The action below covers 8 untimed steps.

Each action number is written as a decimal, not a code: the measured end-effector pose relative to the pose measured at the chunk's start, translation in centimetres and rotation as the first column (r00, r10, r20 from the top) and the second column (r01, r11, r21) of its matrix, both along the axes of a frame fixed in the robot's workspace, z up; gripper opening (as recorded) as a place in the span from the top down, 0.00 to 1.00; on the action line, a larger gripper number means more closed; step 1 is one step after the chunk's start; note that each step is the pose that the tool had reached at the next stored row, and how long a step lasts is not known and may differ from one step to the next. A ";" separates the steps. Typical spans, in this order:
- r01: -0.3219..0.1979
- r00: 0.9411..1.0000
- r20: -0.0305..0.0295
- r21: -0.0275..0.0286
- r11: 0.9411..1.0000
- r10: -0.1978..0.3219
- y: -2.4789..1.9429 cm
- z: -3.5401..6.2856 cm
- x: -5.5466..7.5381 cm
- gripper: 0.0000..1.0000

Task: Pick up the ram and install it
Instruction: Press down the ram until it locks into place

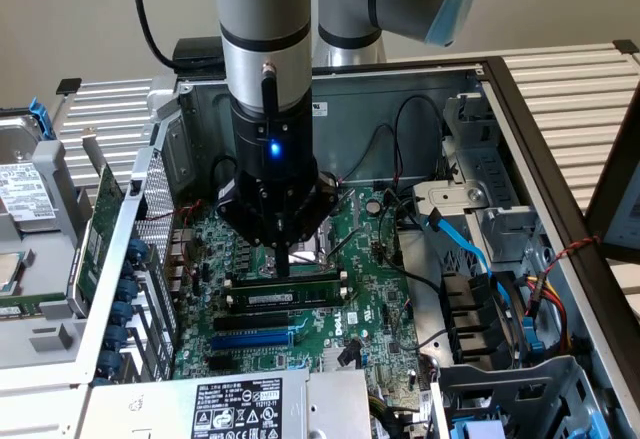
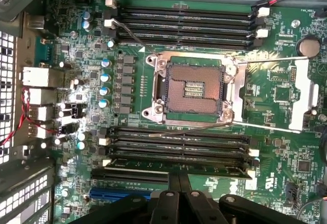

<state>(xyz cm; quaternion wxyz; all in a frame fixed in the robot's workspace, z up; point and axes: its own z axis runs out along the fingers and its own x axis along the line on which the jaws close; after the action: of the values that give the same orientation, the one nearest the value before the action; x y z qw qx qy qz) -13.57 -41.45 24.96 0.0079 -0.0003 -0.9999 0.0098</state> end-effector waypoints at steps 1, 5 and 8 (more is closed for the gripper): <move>0.012 1.000 0.000 0.000 1.000 -0.012 0.00 -0.01 0.0 0.89; 0.061 0.998 0.000 -0.002 0.998 -0.061 0.00 -0.05 0.0 0.89; 0.082 0.997 0.000 -0.003 0.997 -0.082 0.00 -0.05 0.0 0.89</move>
<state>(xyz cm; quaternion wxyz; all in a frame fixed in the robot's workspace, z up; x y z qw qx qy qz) -13.57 -41.45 24.91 0.0083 -0.0416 -0.9990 0.0108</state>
